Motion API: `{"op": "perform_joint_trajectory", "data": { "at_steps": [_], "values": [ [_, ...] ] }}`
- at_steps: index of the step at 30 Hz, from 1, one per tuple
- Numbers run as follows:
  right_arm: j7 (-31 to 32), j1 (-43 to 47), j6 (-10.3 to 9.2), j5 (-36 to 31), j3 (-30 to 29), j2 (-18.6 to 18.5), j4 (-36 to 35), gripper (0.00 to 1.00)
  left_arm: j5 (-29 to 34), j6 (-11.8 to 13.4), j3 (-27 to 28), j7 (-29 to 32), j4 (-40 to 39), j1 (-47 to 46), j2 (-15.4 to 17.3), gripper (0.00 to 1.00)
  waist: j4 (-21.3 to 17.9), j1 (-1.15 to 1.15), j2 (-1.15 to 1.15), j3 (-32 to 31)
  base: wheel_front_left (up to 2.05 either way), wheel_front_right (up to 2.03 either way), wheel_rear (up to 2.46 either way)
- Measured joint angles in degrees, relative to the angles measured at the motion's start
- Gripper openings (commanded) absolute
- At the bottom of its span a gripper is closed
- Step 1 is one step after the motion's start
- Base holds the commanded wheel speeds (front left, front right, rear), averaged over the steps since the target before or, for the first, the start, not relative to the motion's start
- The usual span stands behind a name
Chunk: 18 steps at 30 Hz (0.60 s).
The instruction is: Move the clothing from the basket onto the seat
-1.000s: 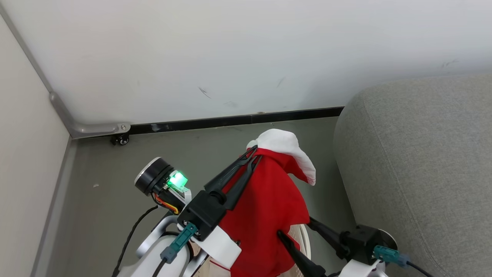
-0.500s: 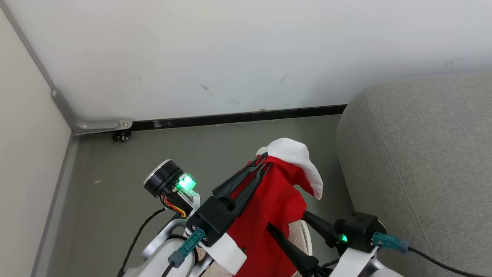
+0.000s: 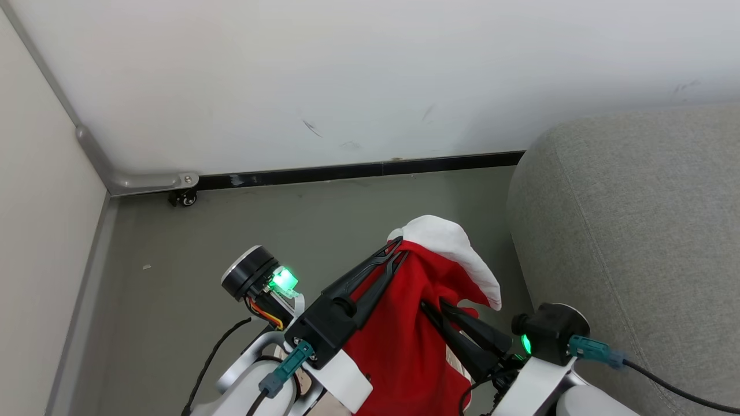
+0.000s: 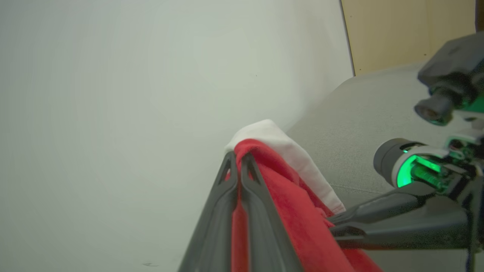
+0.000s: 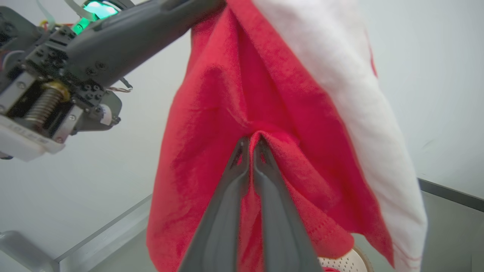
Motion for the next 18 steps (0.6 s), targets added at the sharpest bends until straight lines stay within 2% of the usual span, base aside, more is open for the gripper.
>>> {"op": "perform_joint_trajectory", "data": {
  "at_steps": [1, 3, 10, 18],
  "values": [
    [-0.2, 0.0, 0.0, 0.1, 0.1, 0.0, 0.2, 0.12, 0.0, 0.0, 0.0, 0.0, 0.1, 0.0, 0.0, 0.0, 0.0, 0.0, 0.0, 0.1, 0.0, 0.0, 0.0],
    [-0.5, 0.0, 0.0, 0.1, 0.4, 0.0, 0.7, 0.0, 0.0, -0.3, 0.0, 0.0, 0.1, 0.0, 0.0, 0.0, 0.0, 0.0, 0.0, 0.2, 0.0, 0.0, 0.0],
    [-2.0, -0.4, 0.0, 0.0, 1.1, 0.0, 1.6, 0.0, -0.8, -0.5, 0.8, 0.0, 0.9, 0.0, 0.0, 0.0, -0.2, 0.0, 0.0, 0.6, 0.0, 0.0, 0.0],
    [-3.1, -1.3, 0.0, 0.0, -0.3, -1.4, 1.0, 0.0, -3.6, -0.5, 3.1, 0.6, 6.8, 1.3, 1.1, 0.0, -1.0, 0.0, 0.0, 0.7, 0.0, 0.0, 0.0]
  ]
}}
